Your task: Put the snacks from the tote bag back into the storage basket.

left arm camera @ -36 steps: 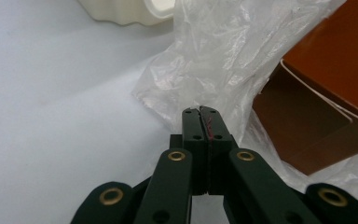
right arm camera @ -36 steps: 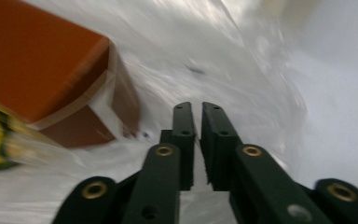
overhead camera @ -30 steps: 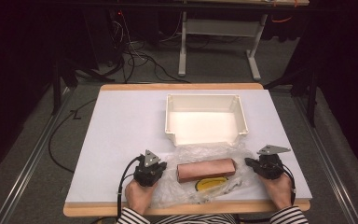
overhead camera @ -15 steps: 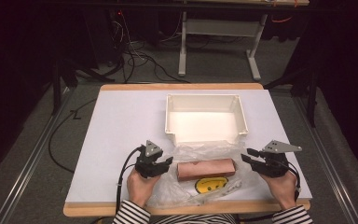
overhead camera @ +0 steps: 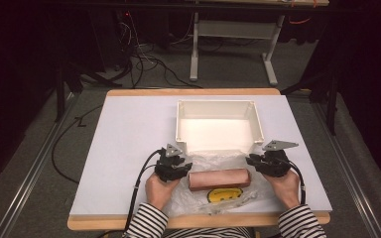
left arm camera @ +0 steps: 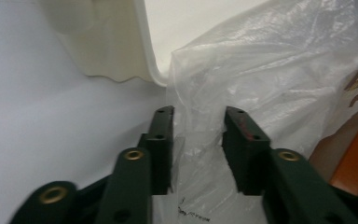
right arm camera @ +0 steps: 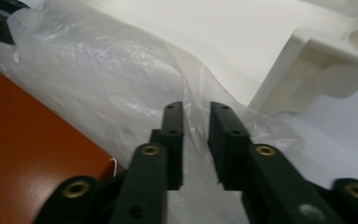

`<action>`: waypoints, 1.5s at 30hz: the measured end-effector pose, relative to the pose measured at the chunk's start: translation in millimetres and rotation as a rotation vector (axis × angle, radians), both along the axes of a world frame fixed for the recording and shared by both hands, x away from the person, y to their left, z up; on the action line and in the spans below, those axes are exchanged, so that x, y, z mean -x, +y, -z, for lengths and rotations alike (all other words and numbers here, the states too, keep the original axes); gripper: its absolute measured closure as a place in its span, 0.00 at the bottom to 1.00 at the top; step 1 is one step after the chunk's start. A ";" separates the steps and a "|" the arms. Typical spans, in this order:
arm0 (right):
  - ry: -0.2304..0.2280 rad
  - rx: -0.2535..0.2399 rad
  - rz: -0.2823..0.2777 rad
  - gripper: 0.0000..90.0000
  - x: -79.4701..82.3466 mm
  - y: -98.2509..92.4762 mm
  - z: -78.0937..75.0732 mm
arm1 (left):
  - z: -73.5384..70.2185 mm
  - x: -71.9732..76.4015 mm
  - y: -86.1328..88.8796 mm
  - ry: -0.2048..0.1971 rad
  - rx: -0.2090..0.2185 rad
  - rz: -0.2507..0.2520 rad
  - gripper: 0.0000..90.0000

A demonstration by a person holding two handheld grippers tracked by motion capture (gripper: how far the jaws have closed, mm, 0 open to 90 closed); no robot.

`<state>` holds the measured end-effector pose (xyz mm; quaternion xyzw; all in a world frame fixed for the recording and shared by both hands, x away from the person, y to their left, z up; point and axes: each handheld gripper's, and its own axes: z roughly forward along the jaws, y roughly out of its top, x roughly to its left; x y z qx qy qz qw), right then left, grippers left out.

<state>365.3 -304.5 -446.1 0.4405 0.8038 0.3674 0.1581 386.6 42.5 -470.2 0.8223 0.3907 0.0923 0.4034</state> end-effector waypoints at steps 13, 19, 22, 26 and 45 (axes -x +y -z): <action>0.032 0.045 0.024 1.00 5.2 -16.6 28.2 | 2.5 -6.6 -7.2 -0.073 -0.150 0.021 1.00; 0.009 0.032 0.076 0.81 7.7 -13.4 22.5 | -3.0 -0.8 -3.1 -0.119 -0.128 -0.038 0.85; -0.028 -0.007 0.071 0.76 20.0 -15.4 11.7 | -14.0 17.5 8.4 -0.139 -0.057 -0.073 0.72; -0.079 -0.023 0.049 0.77 39.2 -15.0 0.6 | -17.3 32.5 15.2 -0.150 -0.059 -0.087 0.67; -0.042 0.066 0.064 0.78 45.2 -25.0 32.7 | 12.6 16.4 19.1 -0.127 -0.140 -0.123 0.63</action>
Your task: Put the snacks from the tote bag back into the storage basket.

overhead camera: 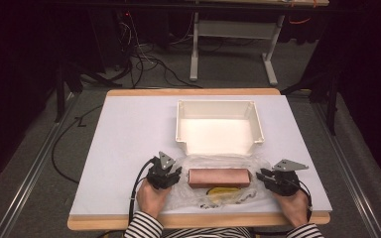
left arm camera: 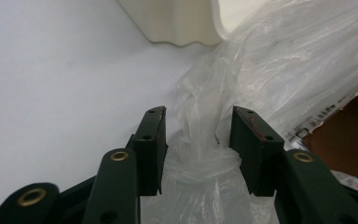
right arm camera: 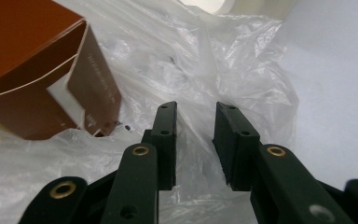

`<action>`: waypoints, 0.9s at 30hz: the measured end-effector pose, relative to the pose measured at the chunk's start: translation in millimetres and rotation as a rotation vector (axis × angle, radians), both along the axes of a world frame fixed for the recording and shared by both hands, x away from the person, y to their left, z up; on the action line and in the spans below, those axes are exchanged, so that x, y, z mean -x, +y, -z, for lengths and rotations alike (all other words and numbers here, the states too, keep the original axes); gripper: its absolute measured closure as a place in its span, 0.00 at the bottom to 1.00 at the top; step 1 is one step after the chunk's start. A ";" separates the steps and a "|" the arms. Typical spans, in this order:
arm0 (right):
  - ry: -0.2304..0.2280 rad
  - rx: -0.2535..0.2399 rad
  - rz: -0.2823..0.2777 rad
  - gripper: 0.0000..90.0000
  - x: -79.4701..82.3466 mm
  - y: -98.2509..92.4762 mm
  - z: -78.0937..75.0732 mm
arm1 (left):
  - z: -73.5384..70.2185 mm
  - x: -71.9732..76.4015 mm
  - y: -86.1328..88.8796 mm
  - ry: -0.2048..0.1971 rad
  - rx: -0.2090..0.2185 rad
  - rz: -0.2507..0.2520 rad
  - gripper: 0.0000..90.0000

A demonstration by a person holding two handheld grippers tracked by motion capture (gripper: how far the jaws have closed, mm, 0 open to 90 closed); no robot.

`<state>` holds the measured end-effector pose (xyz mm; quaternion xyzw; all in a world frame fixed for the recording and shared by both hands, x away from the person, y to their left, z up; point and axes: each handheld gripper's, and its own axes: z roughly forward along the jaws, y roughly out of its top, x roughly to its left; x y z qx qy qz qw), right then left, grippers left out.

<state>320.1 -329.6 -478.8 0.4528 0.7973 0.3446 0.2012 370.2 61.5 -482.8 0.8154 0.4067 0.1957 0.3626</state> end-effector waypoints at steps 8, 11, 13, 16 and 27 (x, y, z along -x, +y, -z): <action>0.002 -0.001 0.020 0.75 -6.6 -1.0 -0.3 | -2.1 -20.6 0.0 0.026 0.001 0.013 0.61; 0.009 -0.009 0.020 0.69 -8.7 -1.3 -1.1 | -1.7 -17.8 2.1 0.020 0.011 0.026 0.60; 0.012 -0.031 0.015 0.66 -8.7 -2.5 -2.5 | -2.9 -14.8 5.8 0.016 0.039 0.027 0.57; -0.001 -0.107 -0.006 0.61 -8.4 -8.3 -7.0 | -6.7 -10.9 12.1 -0.002 0.073 0.025 0.53; -0.140 -0.129 -0.060 0.51 -12.6 -2.5 -38.9 | -16.4 -6.1 25.5 -0.033 0.123 0.019 0.48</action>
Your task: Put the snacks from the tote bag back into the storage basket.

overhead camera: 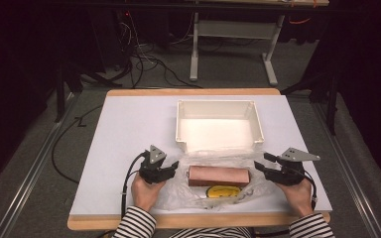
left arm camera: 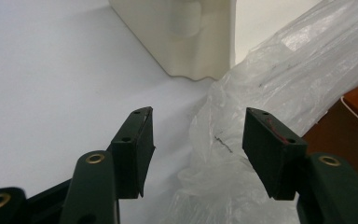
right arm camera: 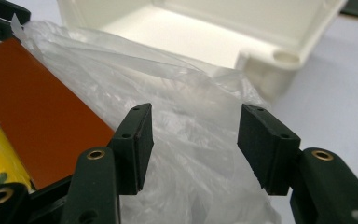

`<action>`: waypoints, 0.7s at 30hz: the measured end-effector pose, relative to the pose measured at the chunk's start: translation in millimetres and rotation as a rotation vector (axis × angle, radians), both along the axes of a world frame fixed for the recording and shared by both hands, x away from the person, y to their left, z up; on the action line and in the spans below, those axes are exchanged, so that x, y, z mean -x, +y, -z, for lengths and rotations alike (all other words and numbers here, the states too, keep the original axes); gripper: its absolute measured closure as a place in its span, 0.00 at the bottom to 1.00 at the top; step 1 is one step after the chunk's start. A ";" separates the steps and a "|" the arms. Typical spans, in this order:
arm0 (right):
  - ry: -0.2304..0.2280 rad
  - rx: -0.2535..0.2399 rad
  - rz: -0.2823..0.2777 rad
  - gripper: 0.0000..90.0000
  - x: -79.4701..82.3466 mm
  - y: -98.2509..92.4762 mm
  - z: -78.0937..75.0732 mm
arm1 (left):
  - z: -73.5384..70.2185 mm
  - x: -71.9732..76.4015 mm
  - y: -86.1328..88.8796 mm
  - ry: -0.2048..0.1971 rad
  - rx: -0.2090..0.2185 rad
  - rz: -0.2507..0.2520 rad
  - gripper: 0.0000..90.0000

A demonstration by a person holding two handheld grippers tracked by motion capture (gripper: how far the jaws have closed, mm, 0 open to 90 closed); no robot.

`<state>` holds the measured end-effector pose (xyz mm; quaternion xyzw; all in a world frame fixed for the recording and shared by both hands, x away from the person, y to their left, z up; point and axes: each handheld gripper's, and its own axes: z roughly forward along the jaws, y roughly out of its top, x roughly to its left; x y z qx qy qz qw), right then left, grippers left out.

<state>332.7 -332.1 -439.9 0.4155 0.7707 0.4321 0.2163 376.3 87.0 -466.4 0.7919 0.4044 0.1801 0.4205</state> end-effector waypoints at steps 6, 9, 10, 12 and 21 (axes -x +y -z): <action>-0.054 0.004 -0.067 0.51 -1.5 12.3 -19.0 | 4.6 0.6 5.0 -0.021 0.029 -0.018 0.48; -0.046 -0.021 -0.106 0.51 -2.0 18.3 -27.6 | 9.9 0.1 6.9 -0.019 0.035 -0.023 0.47; -0.044 -0.017 -0.127 0.52 -2.8 21.2 -29.9 | 11.8 -0.1 7.7 -0.014 0.040 -0.024 0.47; -0.031 -0.001 -0.173 0.52 -4.2 29.2 -32.7 | 14.9 -0.5 8.7 -0.010 0.047 -0.031 0.47; 0.052 0.030 -0.286 0.50 -13.4 57.8 -18.1 | 16.7 -0.5 5.4 -0.014 0.017 -0.039 0.45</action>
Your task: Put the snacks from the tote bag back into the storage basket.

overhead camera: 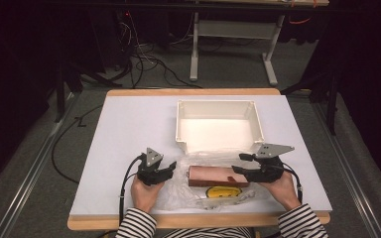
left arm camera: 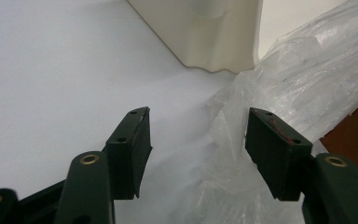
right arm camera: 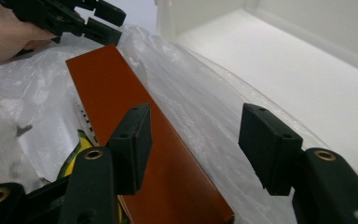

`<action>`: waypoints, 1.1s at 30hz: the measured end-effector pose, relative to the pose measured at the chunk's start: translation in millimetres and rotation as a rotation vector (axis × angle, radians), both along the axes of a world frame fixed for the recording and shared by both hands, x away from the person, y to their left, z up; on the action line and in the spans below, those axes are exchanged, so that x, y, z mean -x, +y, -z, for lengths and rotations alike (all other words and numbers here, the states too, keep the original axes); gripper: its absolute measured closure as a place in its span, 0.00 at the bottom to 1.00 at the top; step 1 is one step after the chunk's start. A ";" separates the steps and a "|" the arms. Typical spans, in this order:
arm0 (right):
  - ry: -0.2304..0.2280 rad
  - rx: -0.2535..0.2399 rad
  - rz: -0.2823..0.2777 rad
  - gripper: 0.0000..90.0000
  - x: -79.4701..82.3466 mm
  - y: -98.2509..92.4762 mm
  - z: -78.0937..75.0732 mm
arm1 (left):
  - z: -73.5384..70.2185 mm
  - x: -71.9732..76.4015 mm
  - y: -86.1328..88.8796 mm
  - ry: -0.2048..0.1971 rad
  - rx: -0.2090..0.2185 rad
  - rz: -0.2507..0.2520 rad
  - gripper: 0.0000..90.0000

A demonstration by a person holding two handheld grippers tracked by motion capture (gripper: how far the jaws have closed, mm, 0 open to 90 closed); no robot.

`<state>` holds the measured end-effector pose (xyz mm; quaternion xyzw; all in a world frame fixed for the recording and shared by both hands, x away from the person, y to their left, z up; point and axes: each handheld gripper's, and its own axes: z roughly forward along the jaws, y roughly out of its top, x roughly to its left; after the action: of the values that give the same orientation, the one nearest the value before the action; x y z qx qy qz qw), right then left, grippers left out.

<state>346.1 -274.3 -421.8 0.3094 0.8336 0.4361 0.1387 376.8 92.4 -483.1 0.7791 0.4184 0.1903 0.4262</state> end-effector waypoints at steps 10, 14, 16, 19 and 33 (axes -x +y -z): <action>0.049 0.031 -0.076 0.43 4.0 7.8 12.7 | 0.3 -1.3 -1.8 0.016 -0.030 0.009 0.43; 0.058 0.033 -0.095 0.40 3.5 9.8 15.5 | 0.5 -0.9 -2.4 0.011 -0.033 0.003 0.43; 0.061 0.030 -0.106 0.41 4.0 10.8 16.0 | 0.4 -0.7 -2.6 0.010 -0.035 0.003 0.43; 0.059 0.052 -0.123 0.39 5.7 12.9 16.2 | 0.3 -0.6 -2.6 0.011 -0.037 0.001 0.42; 0.070 0.154 -0.189 0.35 4.0 23.5 28.0 | 0.6 -0.9 -3.1 0.012 -0.039 -0.010 0.40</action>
<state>342.1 -250.8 -449.8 0.2329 0.8943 0.3710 0.0912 377.8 89.3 -483.7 0.7862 0.4211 0.1960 0.4075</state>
